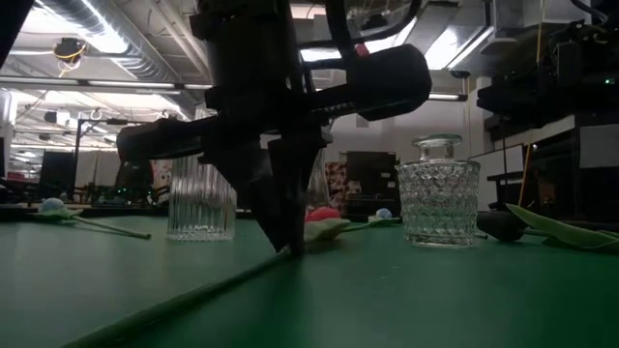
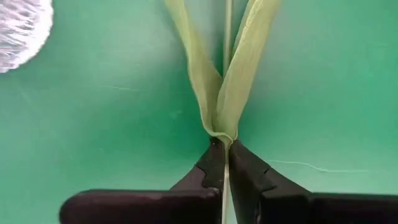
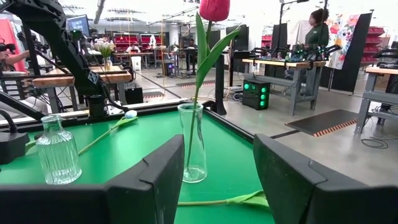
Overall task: Sort flowers into vase by color
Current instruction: Put the left red tulip into the top transparent vase
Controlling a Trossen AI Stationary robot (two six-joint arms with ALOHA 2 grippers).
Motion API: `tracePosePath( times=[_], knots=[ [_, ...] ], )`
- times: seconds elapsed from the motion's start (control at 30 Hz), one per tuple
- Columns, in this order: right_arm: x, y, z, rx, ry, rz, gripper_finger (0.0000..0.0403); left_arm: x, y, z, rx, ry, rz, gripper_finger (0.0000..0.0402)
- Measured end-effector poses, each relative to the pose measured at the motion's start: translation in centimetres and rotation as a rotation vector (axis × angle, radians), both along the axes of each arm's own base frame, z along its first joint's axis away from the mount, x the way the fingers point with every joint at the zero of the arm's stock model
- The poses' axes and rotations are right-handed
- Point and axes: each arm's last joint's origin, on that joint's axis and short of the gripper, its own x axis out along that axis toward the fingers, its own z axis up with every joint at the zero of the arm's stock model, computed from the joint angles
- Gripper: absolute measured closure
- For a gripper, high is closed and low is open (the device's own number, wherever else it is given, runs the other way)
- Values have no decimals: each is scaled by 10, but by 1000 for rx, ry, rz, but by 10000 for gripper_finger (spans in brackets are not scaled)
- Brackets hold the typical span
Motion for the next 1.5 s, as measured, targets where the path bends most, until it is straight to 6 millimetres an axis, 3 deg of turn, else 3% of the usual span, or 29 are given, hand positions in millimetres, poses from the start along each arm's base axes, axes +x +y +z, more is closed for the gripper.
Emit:
tracePosePath(
  times=[0.33,0.77,1.0,1.27,1.5],
  knots=[
    [0,0,0,0,0,0,210,-3,4,34,85,-119,1,398],
    [0,0,0,0,-2,-1,210,-11,17,111,336,-415,-29,398],
    [0,0,0,0,-2,-1,210,-23,28,157,591,-518,-66,398],
    [0,0,0,1,-3,-15,210,-42,56,200,963,-454,-33,399],
    [0,-1,0,3,-3,-38,210,-37,97,208,1121,-298,6,398]
  ],
)
